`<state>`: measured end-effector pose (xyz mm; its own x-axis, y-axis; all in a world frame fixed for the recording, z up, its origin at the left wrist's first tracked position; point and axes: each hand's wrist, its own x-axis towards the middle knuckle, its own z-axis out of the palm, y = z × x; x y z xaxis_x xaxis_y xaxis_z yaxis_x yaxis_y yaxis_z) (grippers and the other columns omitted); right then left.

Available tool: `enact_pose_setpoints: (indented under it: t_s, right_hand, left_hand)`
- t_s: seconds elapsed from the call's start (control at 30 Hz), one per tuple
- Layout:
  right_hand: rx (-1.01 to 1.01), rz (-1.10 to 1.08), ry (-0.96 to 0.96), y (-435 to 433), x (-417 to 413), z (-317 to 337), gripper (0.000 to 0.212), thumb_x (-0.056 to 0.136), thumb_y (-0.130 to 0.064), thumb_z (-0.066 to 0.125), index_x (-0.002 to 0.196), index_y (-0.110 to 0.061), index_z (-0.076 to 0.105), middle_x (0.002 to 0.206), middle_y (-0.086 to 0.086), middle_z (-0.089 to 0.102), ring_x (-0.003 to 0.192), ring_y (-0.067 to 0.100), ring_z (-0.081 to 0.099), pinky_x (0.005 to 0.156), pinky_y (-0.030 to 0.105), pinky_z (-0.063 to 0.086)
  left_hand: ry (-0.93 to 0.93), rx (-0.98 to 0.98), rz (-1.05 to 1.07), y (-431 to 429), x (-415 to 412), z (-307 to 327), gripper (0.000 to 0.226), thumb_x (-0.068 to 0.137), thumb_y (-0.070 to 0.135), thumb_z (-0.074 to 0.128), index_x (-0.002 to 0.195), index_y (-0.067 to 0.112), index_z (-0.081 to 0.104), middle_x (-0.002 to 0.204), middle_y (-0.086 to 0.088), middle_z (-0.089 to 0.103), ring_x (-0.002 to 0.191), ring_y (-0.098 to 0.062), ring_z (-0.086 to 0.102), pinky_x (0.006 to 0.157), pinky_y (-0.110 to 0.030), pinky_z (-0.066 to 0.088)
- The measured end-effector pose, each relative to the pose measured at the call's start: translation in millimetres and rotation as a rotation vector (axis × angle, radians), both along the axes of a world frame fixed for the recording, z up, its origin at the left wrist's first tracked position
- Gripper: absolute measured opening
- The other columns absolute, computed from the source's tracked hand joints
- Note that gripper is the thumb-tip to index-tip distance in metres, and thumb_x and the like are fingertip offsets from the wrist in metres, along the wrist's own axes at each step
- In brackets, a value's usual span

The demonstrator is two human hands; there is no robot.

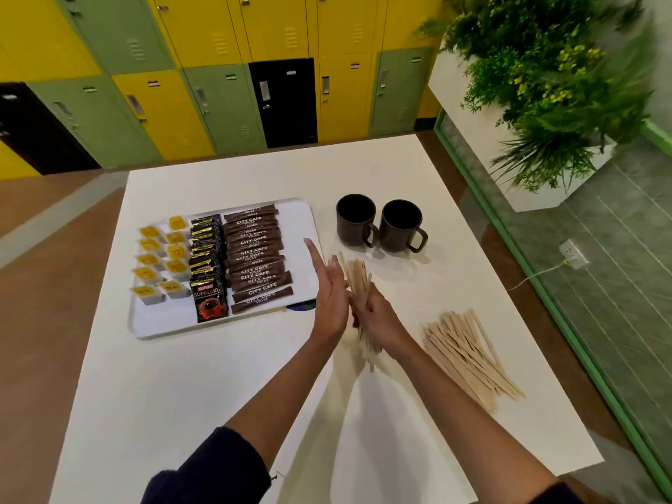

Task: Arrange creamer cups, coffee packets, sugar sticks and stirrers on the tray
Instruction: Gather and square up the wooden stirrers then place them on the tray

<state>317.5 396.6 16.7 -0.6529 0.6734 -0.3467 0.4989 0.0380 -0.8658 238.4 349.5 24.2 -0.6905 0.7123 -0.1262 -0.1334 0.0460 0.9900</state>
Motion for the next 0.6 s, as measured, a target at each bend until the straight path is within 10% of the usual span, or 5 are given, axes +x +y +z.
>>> enact_pose_setpoints:
  t_s: [0.13, 0.2, 0.4, 0.6]
  right_hand:
    - [-0.053, -0.124, 0.168, -2, -22, 10, 0.031, 0.097, -0.041, 0.045, 0.112, -0.015, 0.054, 0.085, -0.004, 0.063, 0.079, 0.013, 0.064, 0.072, 0.025, 0.052]
    - [-0.039, -0.158, 0.216, -3, -33, 16, 0.026, 0.096, -0.040, 0.048, 0.099, -0.015, 0.054, 0.072, -0.003, 0.059, 0.069, 0.012, 0.061, 0.067, 0.023, 0.050]
    - [-0.078, -0.253, 0.297, -15, -52, 14, 0.027, 0.093, -0.038, 0.055, 0.107, -0.014, 0.057, 0.074, -0.009, 0.060, 0.071, 0.003, 0.060, 0.071, 0.019, 0.048]
    - [-0.062, -0.232, 0.246, -10, -56, 14, 0.031, 0.089, -0.036, 0.062, 0.094, -0.006, 0.067, 0.077, -0.002, 0.071, 0.077, 0.008, 0.068, 0.081, 0.028, 0.053]
  left_hand:
    - [-0.452, -0.209, 0.075, -11, -15, -10, 0.057, 0.098, 0.052, 0.019, 0.140, 0.019, 0.038, 0.112, -0.008, 0.061, 0.098, -0.020, 0.063, 0.080, -0.033, 0.051]
    - [-0.624, -0.302, 0.015, -17, -16, -14, 0.059, 0.099, 0.052, 0.019, 0.123, 0.012, 0.054, 0.114, -0.011, 0.063, 0.101, -0.023, 0.061, 0.086, -0.040, 0.051]
    - [-1.077, -0.183, -0.014, -18, -18, -15, 0.044, 0.099, 0.040, 0.027, 0.129, 0.021, 0.053, 0.120, -0.007, 0.062, 0.100, -0.022, 0.062, 0.071, -0.037, 0.052]
    - [-1.098, -0.161, -0.006, -19, -30, -18, 0.035, 0.100, 0.027, 0.033, 0.112, 0.011, 0.061, 0.099, -0.007, 0.069, 0.088, -0.016, 0.066, 0.060, -0.026, 0.059]
